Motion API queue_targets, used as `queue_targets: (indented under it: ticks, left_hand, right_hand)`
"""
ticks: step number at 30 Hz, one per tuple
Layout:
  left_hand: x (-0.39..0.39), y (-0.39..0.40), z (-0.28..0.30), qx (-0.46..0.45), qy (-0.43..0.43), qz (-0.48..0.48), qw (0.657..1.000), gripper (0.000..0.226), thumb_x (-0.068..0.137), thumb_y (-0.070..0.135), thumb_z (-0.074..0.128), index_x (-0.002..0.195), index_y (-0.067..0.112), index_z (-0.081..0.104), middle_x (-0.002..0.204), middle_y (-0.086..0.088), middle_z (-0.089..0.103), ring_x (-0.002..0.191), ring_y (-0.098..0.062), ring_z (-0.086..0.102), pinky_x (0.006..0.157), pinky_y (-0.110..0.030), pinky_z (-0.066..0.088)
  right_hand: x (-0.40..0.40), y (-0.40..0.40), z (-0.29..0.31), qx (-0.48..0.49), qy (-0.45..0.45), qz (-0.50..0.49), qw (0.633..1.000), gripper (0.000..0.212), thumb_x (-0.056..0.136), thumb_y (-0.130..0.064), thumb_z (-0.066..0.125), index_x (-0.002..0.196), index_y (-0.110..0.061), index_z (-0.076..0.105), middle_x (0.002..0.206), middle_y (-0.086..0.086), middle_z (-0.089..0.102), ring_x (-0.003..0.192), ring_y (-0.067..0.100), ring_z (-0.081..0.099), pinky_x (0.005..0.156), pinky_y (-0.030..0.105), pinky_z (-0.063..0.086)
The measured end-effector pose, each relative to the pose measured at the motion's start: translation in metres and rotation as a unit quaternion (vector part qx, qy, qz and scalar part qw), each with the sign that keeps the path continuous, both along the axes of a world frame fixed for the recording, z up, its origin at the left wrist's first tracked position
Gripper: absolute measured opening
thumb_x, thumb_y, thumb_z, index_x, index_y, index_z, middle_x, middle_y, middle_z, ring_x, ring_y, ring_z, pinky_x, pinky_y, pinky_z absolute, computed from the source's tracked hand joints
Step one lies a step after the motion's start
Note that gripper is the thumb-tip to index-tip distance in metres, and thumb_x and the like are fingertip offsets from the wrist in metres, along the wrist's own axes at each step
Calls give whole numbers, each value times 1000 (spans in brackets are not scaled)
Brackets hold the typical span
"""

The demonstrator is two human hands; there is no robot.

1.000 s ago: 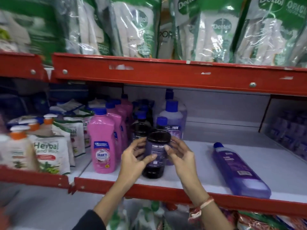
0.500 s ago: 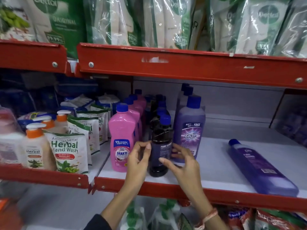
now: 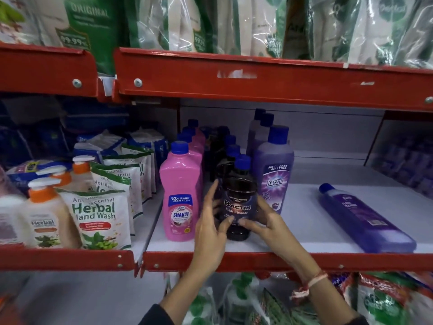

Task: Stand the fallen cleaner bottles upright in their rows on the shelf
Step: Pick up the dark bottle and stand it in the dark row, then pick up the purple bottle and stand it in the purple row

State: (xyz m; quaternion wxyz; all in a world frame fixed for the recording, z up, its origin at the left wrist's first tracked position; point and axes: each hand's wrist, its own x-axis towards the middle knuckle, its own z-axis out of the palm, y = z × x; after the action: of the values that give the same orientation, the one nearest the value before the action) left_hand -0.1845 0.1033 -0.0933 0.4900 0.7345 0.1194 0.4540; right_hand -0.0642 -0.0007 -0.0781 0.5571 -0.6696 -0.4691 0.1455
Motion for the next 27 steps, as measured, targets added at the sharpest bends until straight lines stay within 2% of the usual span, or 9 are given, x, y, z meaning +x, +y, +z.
queue_targets:
  ticks: [2,4,8,11,14,17,22,24,27]
  left_hand:
    - [3,-2,-2,46,7,45,998,82,87,4,60,143,50,19,131,14,51,121,0,51,101,-18,43]
    - [5,-4,-4,72,17,88,993,85,87,2,59,144,48,17,117,25,46,111,15,48,92,-1,36]
    - [7,-8,-6,97,20,128,987,84,87,0,58,145,43,16,114,13,46,105,26,41,85,8,30]
    - [7,-13,-6,153,21,185,971,88,86,1,59,143,51,15,121,10,36,111,11,38,95,5,24]
    - [12,-25,-4,173,-35,254,951,65,87,3,60,139,32,34,125,5,37,121,-10,39,105,-8,26]
    - [26,-45,9,180,-106,297,932,44,89,7,58,129,19,46,121,5,42,118,1,36,103,-14,30]
    - [83,-87,27,179,-94,158,966,28,90,9,54,117,18,51,107,9,49,100,-13,52,89,-25,44]
    - [113,-102,27,177,-45,116,976,26,90,13,53,114,21,52,106,8,51,100,-15,54,88,-24,43]
    - [168,-125,21,141,61,71,986,25,92,22,51,117,19,53,114,1,55,104,-13,53,91,-17,37]
  right_hand:
    - [-3,3,-3,-17,-36,-22,999,74,87,-14,66,148,-29,27,133,-9,60,116,2,61,101,30,49]
    - [-6,4,-4,-29,-59,-42,997,78,89,-21,64,150,-40,18,131,-15,60,114,-6,59,102,32,50]
    - [-5,5,-8,-28,-79,-58,995,79,90,-28,63,148,-49,14,131,-8,62,116,0,60,102,34,51]
    - [-2,5,-8,-32,-71,-38,996,80,90,-27,62,146,-53,10,134,-6,61,120,4,58,103,34,49]
    - [-1,-5,-5,-33,-104,-42,993,74,90,-27,63,150,-39,21,134,-8,60,115,-3,60,96,12,46]
    - [12,-30,3,-18,-156,-92,983,56,90,-29,63,142,-24,45,131,-8,60,111,1,61,90,5,45]
    - [74,-96,28,27,-179,-198,963,28,90,-29,60,116,-20,68,115,-2,71,100,8,68,85,15,51]
    - [104,-121,37,11,-213,-260,942,26,91,-30,60,113,-19,70,113,-3,72,101,12,68,83,13,43]
    - [154,-153,38,-63,-179,-309,932,30,92,-32,58,118,-19,67,122,-1,69,109,23,64,87,23,41]
